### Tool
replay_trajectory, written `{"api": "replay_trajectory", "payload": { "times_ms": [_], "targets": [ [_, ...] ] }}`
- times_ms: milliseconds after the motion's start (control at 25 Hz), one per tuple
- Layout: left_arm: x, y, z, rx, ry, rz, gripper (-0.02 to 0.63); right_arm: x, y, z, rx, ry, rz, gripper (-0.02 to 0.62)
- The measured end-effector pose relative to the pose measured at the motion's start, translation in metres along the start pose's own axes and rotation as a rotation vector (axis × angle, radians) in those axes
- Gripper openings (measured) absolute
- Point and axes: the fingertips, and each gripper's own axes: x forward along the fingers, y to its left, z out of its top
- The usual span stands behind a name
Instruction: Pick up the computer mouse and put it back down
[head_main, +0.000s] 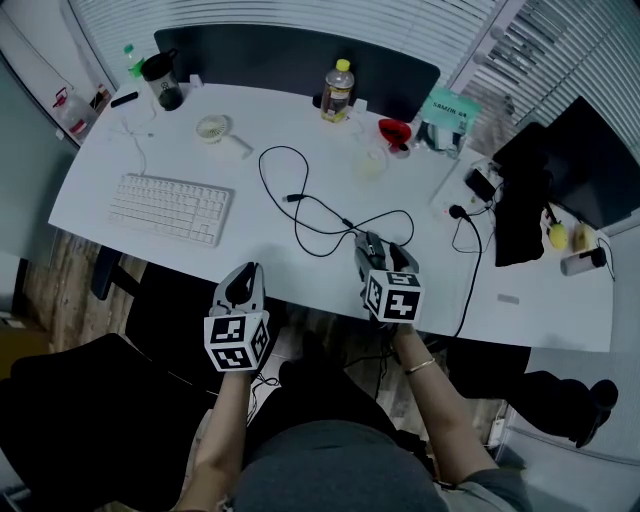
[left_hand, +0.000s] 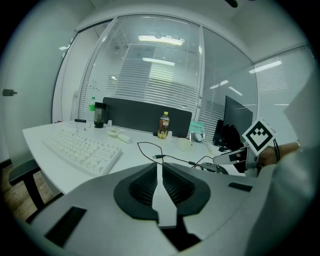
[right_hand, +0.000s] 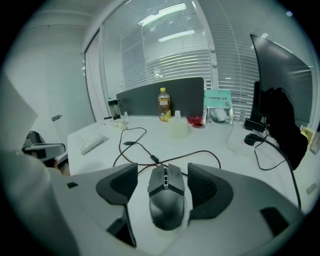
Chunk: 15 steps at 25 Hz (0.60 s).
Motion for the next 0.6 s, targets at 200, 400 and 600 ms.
{"api": "replay_trajectory", "payload": {
  "times_ms": [200, 400, 600],
  "targets": [
    [-0.006, -0.004, 0.002, 0.008, -0.019, -0.01, 0.038, -0.027, 0.008, 0.012, 0.022, -0.073, 0.003, 0.28],
    [-0.014, -0.008, 0.004, 0.019, -0.027, -0.022, 0.038, -0.055, 0.018, 0.02, 0.045, -0.13, 0.017, 0.244],
    [-0.022, -0.013, 0.008, 0.015, -0.045, -0.04, 0.038, -0.082, 0.024, 0.024, 0.062, -0.185, 0.014, 0.22]
  ]
}}
